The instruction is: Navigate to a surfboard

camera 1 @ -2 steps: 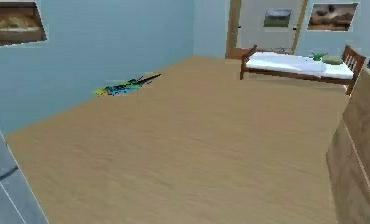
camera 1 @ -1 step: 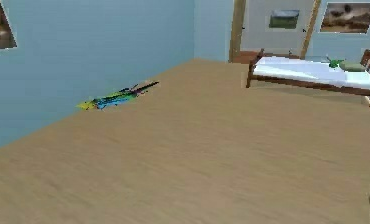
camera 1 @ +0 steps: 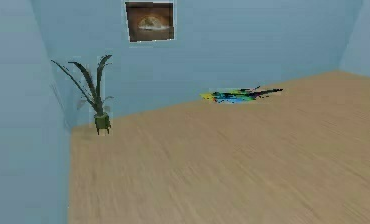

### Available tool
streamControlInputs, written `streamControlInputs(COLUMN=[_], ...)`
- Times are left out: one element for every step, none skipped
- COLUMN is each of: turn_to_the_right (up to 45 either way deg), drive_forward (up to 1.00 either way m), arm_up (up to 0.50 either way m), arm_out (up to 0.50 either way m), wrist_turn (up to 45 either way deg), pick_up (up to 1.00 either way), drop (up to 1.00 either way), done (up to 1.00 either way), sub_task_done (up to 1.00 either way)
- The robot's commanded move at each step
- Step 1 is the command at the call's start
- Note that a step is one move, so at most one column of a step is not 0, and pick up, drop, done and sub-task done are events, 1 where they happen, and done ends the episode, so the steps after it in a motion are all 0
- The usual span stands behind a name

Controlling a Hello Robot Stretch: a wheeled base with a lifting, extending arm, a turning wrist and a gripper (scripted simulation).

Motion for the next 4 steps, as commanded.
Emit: streamControlInputs(turn_to_the_right=[0.0, -3.0, 0.0, -6.0], drive_forward=[1.0, 0.0, 1.0, 0.0], arm_up=[0.0, 0.0, 0.0, 0.0], arm_out=[0.0, 0.0, 0.0, 0.0], wrist_turn=[0.0, 0.0, 0.0, 0.0], pick_up=[0.0, 0.0, 0.0, 0.0], drop=[0.0, 0.0, 0.0, 0.0], done=[0.0, 0.0, 0.0, 0.0], sub_task_done=[0.0, 0.0, 0.0, 0.0])
